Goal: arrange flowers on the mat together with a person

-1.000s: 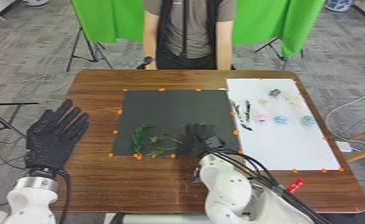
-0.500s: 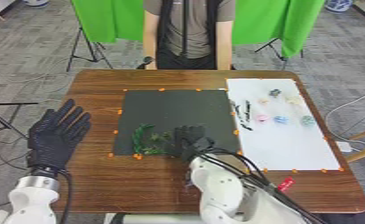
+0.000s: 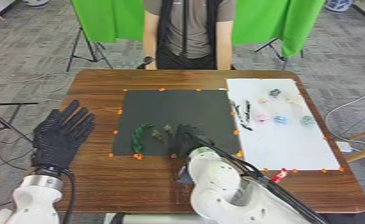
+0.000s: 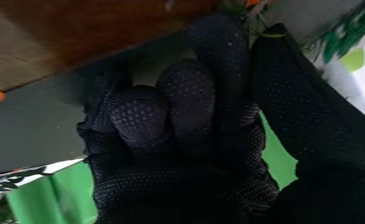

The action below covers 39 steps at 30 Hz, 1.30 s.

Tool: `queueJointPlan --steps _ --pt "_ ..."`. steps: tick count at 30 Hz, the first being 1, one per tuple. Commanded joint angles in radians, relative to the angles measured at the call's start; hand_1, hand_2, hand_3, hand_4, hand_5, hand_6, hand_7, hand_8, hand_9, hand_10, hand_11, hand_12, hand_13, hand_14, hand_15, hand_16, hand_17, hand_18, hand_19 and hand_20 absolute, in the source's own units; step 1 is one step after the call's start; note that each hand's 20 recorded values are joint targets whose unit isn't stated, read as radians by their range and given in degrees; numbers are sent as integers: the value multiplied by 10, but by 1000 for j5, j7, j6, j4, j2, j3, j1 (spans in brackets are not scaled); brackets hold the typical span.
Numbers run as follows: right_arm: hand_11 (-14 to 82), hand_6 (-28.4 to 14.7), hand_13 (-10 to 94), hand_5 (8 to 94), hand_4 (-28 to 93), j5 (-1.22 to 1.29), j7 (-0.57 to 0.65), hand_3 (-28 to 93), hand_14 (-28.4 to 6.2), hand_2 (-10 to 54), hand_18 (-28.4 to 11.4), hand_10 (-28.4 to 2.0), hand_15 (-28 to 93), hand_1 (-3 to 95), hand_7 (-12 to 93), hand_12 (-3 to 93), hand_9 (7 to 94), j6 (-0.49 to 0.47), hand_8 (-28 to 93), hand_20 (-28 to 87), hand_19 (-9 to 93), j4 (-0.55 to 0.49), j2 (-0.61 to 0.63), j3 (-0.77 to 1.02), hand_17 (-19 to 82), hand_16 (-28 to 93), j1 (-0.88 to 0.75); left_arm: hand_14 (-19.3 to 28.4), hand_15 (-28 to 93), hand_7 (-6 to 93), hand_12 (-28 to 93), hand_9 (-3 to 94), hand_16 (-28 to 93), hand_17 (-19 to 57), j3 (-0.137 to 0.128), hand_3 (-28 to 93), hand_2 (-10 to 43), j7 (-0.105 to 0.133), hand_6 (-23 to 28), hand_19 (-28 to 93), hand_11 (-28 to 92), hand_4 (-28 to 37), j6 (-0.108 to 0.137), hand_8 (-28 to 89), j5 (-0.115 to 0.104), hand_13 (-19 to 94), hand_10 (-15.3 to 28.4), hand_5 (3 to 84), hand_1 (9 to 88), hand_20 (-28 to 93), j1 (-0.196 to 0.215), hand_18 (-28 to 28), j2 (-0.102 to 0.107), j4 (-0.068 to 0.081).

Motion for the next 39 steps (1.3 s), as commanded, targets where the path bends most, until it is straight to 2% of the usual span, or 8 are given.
queueJointPlan --steps 1,9,15,20,22,24,34,39 --pt "577 -9 623 802 -191 -48 12 698 -185 -54 -283 -160 739 441 402 448 758 4 198 420 822 50 -18 -15 272 467 -2 150 284 108 79 296 -65 -72 15 749 156 -22 74 329 175 -283 -2 -88 -2 211 146 388 243 99 -8 131 2 12" --pt "578 -11 621 795 -188 -22 14 700 -187 -58 -284 -161 742 439 405 454 749 -15 205 417 825 30 -17 -4 272 467 -17 150 286 107 79 298 -66 -72 7 749 157 -5 75 329 177 -283 -1 -88 -13 212 146 388 241 98 14 131 -1 5" --pt "583 -18 603 761 -177 -25 20 703 -192 -54 -284 -168 746 392 426 454 718 7 189 410 828 17 -18 13 261 464 -38 150 288 108 81 299 -66 -71 18 753 155 -14 75 328 178 -283 -10 -88 -18 213 148 388 241 97 9 131 0 10" --pt "584 -23 596 756 -171 -17 28 715 -195 -25 -284 -173 749 348 444 451 711 -1 95 408 829 5 -19 18 256 459 -41 151 287 106 82 299 -67 -70 20 756 155 -12 76 326 179 -283 -13 -88 -37 213 148 388 242 97 4 131 2 13" --pt "584 -25 593 755 -167 -23 30 716 -198 -19 -284 -174 750 340 454 451 710 -10 49 410 829 0 -19 20 253 457 -42 151 287 106 82 299 -67 -70 16 756 155 -12 76 326 179 -283 -11 -88 -32 213 148 388 243 96 8 131 0 12" --pt "583 -28 591 756 -160 -22 31 719 -200 -11 -284 -176 752 329 473 451 710 -16 -61 414 828 -8 -16 26 252 454 -44 150 287 106 82 299 -66 -70 14 755 156 -9 76 325 178 -283 -13 -87 -35 213 149 388 245 96 10 131 0 10" --pt "576 -42 574 747 -159 53 22 697 -213 28 -284 -188 753 285 454 448 697 42 -95 421 825 -134 56 102 240 451 -97 151 287 108 83 300 -66 -69 5 756 155 23 75 324 177 -283 -26 -88 -54 213 148 388 245 95 23 130 -12 8" --pt "566 -47 569 742 -159 78 8 687 -217 42 -284 -192 750 276 440 442 693 90 -94 421 819 -207 124 169 235 444 -138 151 287 108 83 300 -66 -69 -13 754 155 41 75 323 176 -283 -26 -88 -57 213 148 387 246 96 44 131 -23 -3"
